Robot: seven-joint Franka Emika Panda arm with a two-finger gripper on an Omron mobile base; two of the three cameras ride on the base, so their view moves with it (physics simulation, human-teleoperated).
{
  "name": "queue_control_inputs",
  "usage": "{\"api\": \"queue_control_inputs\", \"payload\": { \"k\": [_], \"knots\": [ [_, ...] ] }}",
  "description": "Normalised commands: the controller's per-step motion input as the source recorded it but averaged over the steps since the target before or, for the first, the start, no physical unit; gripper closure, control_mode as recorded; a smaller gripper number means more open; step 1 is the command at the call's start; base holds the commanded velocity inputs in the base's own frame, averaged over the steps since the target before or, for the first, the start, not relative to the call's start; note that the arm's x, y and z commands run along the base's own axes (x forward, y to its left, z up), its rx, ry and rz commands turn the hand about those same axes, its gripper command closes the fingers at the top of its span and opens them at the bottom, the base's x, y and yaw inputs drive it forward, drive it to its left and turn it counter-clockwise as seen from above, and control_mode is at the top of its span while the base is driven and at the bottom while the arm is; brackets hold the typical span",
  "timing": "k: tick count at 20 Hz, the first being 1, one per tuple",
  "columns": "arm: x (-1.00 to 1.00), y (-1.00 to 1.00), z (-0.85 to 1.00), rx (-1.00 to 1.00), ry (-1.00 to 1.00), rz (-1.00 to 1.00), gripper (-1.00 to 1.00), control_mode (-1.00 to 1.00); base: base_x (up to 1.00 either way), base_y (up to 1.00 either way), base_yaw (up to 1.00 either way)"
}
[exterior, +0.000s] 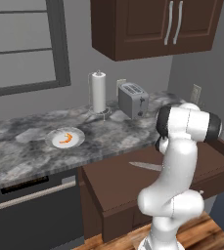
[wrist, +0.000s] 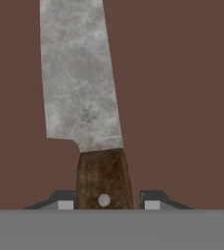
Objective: Pick up the knife from the drawer and place it on the cutting board. Then place the meat from the plate to the cutting board.
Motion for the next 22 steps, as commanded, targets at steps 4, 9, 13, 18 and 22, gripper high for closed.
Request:
{"api": "queue_control_inputs", "payload": {
  "k": [4,9,13,18,22],
  "knots": [
    [-0.2,0.01,0.57,0.0,-0.01,0.29,1.0,-1.0,0.0,0.0,0.0],
    [-0.39,0.0,0.69,0.0,-0.01,0.25,1.0,-1.0,0.0,0.0,0.0],
    [-0.47,0.0,0.84,0.0,0.0,0.19,1.0,-1.0,0.0,0.0,0.0],
    [-0.41,0.11,0.88,0.0,0.0,0.12,1.0,-1.0,0.0,0.0,0.0],
    [-0.42,0.23,0.85,0.0,0.01,0.05,1.0,-1.0,0.0,0.0,0.0]
  ]
}}
